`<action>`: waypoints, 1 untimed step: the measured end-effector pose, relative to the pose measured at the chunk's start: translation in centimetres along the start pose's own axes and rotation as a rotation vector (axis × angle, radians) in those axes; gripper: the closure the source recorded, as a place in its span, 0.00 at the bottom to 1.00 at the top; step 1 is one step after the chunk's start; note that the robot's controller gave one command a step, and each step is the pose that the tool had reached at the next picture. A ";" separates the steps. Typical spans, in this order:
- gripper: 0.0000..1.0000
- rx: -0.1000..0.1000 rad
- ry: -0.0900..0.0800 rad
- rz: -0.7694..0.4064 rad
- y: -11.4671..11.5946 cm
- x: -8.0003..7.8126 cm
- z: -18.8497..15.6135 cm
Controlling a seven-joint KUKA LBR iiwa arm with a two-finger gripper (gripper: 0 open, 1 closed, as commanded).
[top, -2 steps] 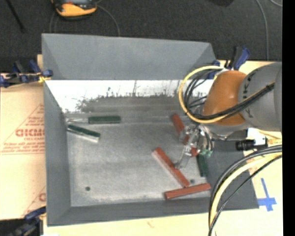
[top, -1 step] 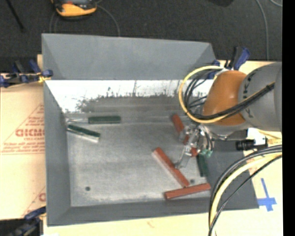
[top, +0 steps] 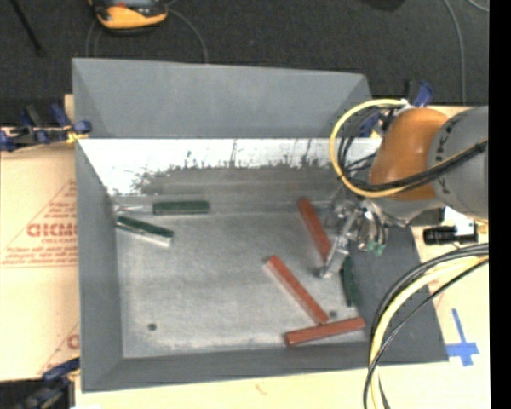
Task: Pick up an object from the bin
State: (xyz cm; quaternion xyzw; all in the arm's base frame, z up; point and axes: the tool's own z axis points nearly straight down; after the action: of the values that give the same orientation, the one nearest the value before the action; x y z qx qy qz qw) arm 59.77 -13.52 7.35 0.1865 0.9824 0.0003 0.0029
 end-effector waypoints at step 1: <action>1.00 0.001 0.003 0.141 -1.9 -0.4 0.3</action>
Offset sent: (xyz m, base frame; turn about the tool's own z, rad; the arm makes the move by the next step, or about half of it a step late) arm 0.0000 0.0000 0.0000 0.0000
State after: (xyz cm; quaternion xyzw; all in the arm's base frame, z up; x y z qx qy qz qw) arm 59.49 -15.47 7.10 0.2553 0.9669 0.0004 0.0013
